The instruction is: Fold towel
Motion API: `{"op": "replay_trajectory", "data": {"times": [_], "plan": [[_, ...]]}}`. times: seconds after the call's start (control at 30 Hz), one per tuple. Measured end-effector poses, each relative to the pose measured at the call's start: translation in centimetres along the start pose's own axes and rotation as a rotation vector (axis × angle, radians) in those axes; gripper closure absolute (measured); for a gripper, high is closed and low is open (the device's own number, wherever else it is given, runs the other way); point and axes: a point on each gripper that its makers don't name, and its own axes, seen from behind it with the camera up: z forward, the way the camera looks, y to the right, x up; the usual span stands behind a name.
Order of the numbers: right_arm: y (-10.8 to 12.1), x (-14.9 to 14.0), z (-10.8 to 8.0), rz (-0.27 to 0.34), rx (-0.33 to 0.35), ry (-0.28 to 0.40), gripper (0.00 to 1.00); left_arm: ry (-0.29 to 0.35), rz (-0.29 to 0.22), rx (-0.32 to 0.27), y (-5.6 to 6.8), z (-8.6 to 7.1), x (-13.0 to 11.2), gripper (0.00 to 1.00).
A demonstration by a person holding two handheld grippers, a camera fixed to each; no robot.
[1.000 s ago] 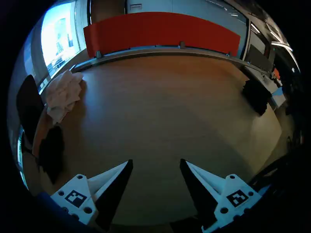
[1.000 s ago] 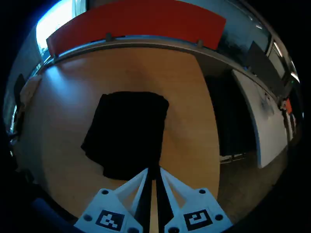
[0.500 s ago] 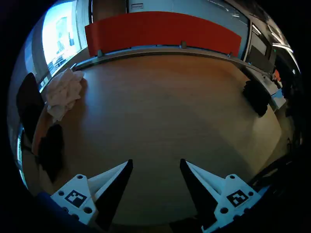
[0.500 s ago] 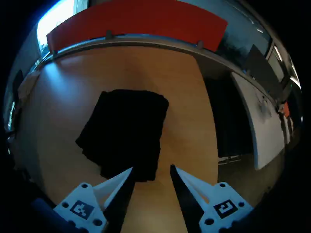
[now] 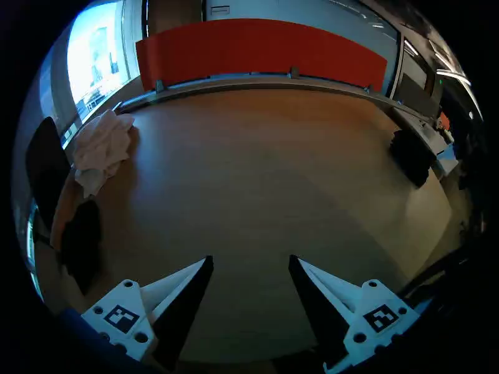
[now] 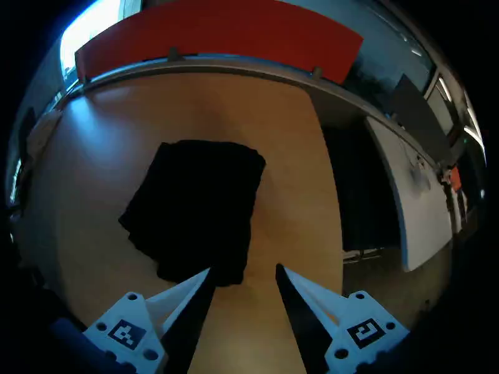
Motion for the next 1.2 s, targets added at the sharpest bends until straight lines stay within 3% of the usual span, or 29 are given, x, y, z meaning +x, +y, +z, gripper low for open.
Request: {"op": "replay_trajectory", "data": {"times": [0.27,0.47,0.93,1.2], "plan": [[-0.3,0.4,-0.4,-0.009,0.003,0.014,0.28,0.005,0.0,-0.006,0.1,0.0,0.0,0.1],[-2.3,1.8,-0.5,-0.012,0.044,0.053,0.28,0.006,-0.004,-0.006,0.0,-0.1,0.0,0.1],[-10.0,4.6,1.0,-0.085,0.148,0.092,0.28,0.015,-0.026,0.009,-1.0,-0.8,-0.4,0.1],[-13.2,5.4,1.6,-0.108,0.19,0.103,0.29,0.015,-0.038,0.017,-1.5,-1.1,-0.8,0.11]]}}
